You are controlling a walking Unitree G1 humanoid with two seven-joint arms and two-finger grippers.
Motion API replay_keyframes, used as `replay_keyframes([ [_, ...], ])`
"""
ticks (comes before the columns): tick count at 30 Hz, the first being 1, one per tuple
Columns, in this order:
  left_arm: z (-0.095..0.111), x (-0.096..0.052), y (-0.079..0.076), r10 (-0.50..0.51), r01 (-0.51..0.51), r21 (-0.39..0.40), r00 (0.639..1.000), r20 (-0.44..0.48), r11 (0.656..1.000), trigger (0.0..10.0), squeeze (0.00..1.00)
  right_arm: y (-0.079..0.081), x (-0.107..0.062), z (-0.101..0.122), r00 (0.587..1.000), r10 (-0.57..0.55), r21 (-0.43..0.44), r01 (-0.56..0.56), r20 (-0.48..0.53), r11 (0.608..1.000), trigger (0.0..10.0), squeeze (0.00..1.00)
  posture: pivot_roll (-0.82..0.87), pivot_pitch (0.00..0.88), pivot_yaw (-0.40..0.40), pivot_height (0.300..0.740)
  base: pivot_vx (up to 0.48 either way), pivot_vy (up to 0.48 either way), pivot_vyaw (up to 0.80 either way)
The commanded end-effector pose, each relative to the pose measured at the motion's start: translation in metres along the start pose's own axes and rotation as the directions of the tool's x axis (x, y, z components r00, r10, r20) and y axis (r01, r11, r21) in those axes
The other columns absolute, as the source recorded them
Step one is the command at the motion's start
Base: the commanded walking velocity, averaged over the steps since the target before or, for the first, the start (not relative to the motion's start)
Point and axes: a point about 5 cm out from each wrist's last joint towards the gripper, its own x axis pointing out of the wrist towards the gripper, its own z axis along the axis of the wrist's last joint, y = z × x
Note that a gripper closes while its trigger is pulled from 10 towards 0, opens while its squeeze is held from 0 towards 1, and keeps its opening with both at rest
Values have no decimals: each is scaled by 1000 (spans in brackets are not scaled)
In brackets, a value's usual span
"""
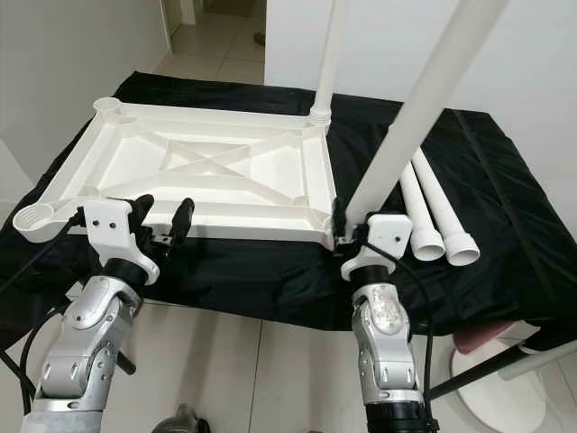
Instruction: Building children table
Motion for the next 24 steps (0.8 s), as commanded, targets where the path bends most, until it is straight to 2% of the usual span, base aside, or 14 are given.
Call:
replay_keyframes([
  [1,2,-1,2,13,-13,3,1000,-6,1000,10000,0,-3,0,5,1000,3,-18,-3,16,1000,10000,0,145,0,-24,740,0,0,0],
  [6,5,0,4,21,-21,-26,1000,-11,999,10000,0,-4,2,7,1000,9,-32,-8,14,999,10000,0,147,0,-32,740,0,0,0],
  [21,3,-3,-1,13,-13,-40,1000,7,999,10000,0,-2,7,6,999,49,-46,-49,8,998,10000,0,159,0,-56,740,0,0,0],
  [24,6,-3,1,17,-17,-48,1000,15,999,10000,0,0,8,6,998,59,-45,-59,5,997,10000,0,162,0,-59,740,300,0,0],
])
